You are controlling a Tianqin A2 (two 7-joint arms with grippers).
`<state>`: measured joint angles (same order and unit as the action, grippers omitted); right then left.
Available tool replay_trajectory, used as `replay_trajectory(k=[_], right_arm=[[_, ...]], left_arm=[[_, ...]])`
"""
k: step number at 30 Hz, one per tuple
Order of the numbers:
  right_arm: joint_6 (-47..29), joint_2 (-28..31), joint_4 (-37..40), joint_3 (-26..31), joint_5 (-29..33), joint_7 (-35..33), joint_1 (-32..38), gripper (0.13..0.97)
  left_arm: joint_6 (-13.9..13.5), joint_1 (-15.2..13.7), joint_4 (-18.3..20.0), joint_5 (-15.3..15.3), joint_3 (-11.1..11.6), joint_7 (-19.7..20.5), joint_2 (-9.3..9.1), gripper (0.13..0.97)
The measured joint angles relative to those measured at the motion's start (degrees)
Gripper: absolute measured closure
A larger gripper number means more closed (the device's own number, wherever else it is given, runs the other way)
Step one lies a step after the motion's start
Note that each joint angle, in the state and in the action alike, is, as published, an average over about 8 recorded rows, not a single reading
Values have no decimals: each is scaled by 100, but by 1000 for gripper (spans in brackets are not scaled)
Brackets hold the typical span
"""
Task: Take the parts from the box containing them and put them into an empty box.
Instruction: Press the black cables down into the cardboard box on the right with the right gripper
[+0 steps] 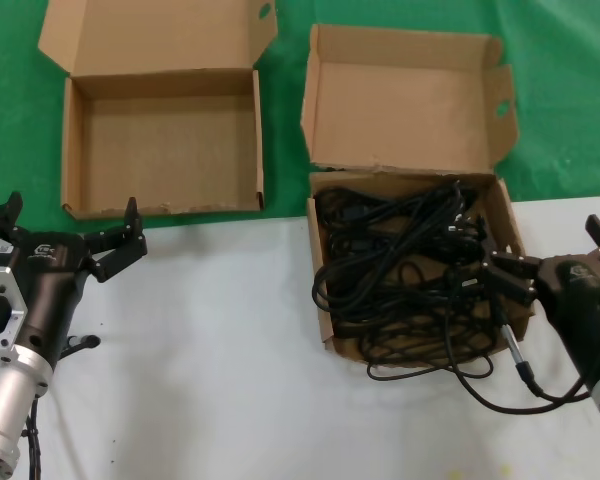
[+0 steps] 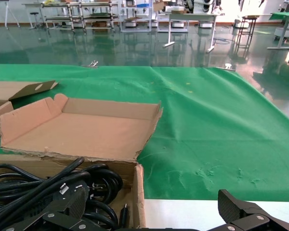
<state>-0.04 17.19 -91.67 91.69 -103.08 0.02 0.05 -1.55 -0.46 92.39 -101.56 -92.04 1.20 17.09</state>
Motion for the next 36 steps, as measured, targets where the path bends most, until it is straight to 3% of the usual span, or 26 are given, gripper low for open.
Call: replay_trajectory(k=[26,36], right_arm=[[17,18,-12,13,-10,5,-4,129],[-93,328,-498,-76,-15,-110,-194,129]], left_arm=[[0,0,0,0,0,0,0,146],[0,0,0,0,0,0,0,241]])
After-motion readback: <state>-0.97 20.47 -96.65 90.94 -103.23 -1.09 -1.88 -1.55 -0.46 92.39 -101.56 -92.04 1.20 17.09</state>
